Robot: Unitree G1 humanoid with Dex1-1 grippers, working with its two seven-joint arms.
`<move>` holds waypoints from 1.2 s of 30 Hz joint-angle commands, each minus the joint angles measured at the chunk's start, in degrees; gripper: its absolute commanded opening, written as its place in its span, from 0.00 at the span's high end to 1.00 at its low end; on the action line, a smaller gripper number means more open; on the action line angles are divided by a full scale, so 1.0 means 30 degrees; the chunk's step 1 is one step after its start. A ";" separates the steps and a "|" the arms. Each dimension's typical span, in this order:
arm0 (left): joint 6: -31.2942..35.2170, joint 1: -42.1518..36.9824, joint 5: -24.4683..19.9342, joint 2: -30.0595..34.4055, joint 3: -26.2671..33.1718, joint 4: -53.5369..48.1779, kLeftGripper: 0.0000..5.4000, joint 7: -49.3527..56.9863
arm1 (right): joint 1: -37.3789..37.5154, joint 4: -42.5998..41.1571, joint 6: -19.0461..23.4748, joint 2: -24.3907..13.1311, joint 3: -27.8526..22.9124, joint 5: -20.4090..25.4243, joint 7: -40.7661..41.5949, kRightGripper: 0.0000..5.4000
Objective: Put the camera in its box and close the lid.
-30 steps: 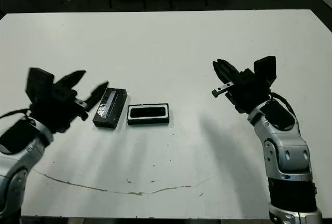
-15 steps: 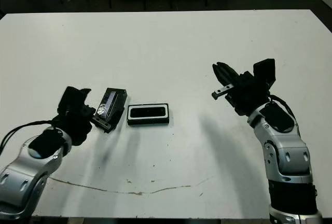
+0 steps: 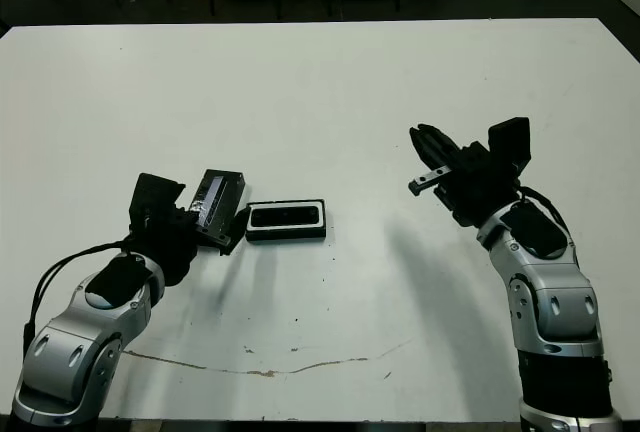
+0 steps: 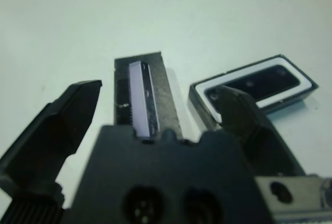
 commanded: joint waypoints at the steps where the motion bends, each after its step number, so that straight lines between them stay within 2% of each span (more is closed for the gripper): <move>1: -0.0195 0.0540 0.0069 -0.0083 0.0180 0.0282 0.00 0.0248 | 0.0272 0.0003 0.0442 -0.0101 -0.0159 0.0159 -0.0026 1.00; 7: -0.0167 0.0605 0.0533 0.0054 0.0036 0.0140 0.00 0.0690 | 0.0246 -0.0117 0.0677 -0.0205 -0.0109 0.0098 -0.0196 1.00; 21: -0.0209 0.0839 0.0416 0.0081 0.0592 0.0297 0.00 0.0558 | 0.0230 -0.0222 0.0813 -0.0199 -0.0206 0.0297 -0.0052 1.00; 36: 0.0168 0.0629 -0.0316 -0.0374 0.1094 0.1368 0.00 0.0364 | 0.0239 -0.0346 0.0913 -0.0269 -0.0308 0.0250 -0.0038 1.00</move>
